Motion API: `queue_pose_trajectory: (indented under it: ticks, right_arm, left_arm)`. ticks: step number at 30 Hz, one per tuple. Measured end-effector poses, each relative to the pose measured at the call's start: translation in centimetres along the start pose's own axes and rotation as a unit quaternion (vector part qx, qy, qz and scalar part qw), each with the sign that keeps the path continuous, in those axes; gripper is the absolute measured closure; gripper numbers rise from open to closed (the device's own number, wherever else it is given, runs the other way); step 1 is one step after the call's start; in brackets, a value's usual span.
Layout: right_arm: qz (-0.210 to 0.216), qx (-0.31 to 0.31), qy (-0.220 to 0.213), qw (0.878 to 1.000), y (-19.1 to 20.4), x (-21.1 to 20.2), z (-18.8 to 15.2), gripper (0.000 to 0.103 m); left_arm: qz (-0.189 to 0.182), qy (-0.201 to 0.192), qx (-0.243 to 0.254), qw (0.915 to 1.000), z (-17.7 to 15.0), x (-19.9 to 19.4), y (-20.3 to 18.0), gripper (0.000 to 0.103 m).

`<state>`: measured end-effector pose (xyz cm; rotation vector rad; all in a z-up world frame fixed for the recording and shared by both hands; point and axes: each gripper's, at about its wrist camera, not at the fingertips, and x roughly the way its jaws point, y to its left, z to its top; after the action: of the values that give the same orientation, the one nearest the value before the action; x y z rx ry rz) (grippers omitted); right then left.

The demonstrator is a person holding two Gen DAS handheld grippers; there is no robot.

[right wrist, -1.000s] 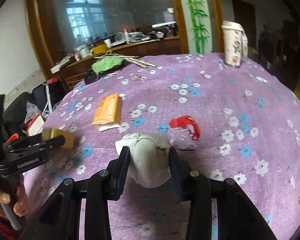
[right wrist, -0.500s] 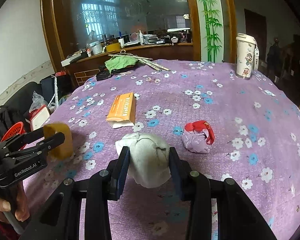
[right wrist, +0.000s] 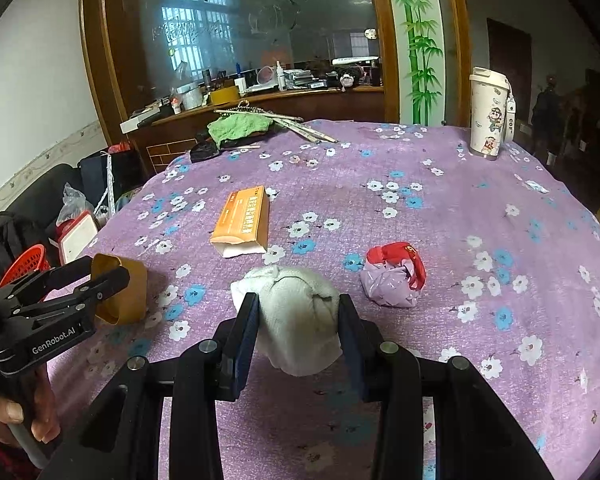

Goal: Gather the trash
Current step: 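Hold the yellow container and white bundle lifted above the table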

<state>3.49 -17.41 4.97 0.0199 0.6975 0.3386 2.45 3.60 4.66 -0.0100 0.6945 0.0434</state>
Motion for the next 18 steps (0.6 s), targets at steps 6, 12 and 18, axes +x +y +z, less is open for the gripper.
queue_pose_trajectory:
  ticks: [6,12,18]
  right_arm:
    - [0.000,0.001,-0.001,1.000,-0.02,-0.03,0.03,0.061]
    - [0.001,0.004,-0.004,1.000,-0.09,-0.32,0.03,0.061]
    - [0.004,0.007,-0.010,1.000,-0.16,-0.67,0.08,0.061]
  left_arm:
    - [0.000,0.000,0.001,1.0000,-0.01,0.00,-0.01,0.041]
    - [-0.001,0.001,-0.001,1.0000,0.02,-0.04,-0.02,0.041]
    - [-0.003,0.001,-0.005,1.0000,-0.17,0.07,-0.19,0.042]
